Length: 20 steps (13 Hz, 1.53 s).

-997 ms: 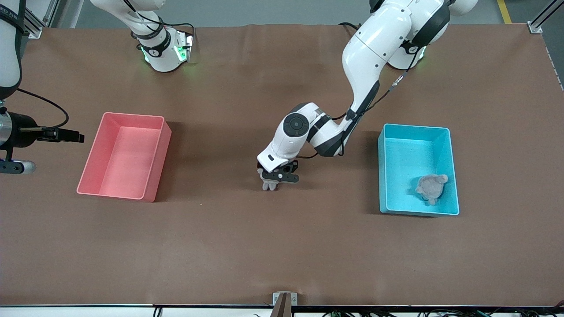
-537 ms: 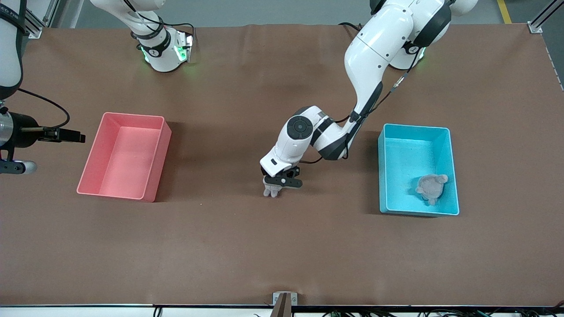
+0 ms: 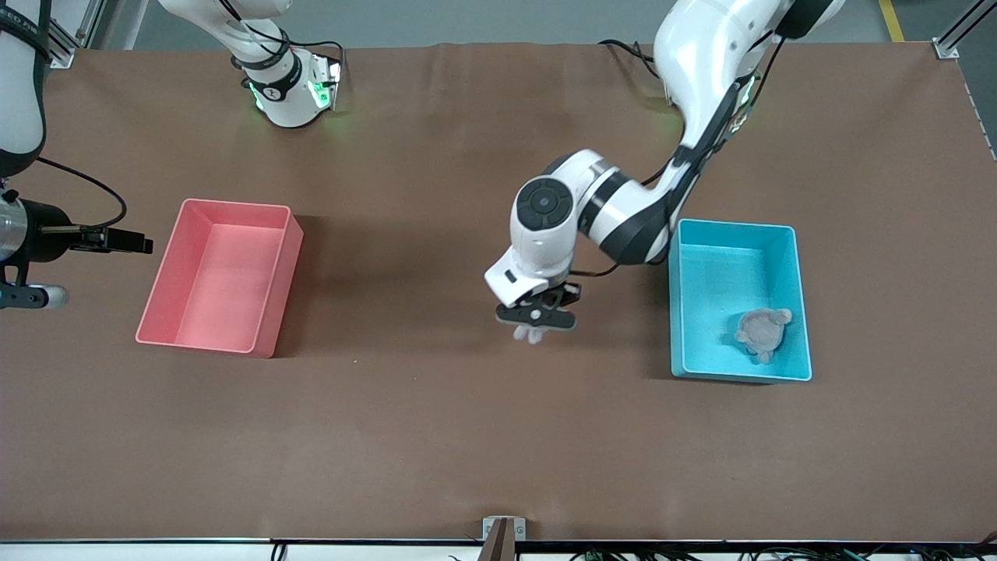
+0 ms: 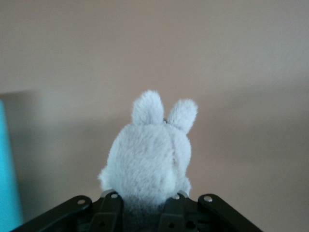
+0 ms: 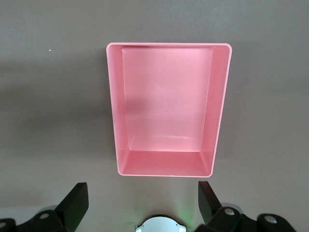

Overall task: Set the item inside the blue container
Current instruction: 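Lift the second toy and lower it into the blue box with the left gripper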

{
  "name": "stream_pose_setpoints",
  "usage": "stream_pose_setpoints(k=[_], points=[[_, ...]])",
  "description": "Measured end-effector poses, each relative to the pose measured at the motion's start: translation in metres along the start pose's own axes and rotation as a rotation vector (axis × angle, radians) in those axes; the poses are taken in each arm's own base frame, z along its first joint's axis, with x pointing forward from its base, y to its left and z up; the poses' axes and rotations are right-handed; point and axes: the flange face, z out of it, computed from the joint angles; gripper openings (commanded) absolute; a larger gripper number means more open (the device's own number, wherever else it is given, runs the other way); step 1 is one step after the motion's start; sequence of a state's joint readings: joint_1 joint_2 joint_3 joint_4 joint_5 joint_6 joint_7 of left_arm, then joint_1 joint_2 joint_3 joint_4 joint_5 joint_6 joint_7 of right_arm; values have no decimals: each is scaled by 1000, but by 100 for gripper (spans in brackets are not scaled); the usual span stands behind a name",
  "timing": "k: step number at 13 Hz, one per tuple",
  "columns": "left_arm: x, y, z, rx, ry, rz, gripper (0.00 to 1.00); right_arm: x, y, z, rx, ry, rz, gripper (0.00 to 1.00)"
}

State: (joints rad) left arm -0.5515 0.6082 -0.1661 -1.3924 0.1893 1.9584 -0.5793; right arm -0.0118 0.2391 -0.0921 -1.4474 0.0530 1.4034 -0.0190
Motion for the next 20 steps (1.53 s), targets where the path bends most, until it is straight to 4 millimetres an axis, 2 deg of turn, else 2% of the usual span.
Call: stream_pose_setpoints(k=[1,3,8,11,16,17,20], points=[[-4,-20,-12,16,-15,3,15,-4,1,-3,1,10,1,100],[-13,-70,-16,33,-52,19,16,-17,3,-10,2,48,1,100],[-42,-195,-5,51,-100,122,16,-58,7,-32,-10,113,-15,100],[-56,-260,16,40,-97,190,17,-75,8,-46,-17,137,-32,100],[-72,-337,73,4,-72,268,17,-96,8,-65,-16,172,-42,100],[-73,-343,82,-3,-75,267,17,-100,8,-69,-16,176,-44,100],[-71,-338,116,-28,-89,266,18,-112,8,-75,-14,175,-46,100]])
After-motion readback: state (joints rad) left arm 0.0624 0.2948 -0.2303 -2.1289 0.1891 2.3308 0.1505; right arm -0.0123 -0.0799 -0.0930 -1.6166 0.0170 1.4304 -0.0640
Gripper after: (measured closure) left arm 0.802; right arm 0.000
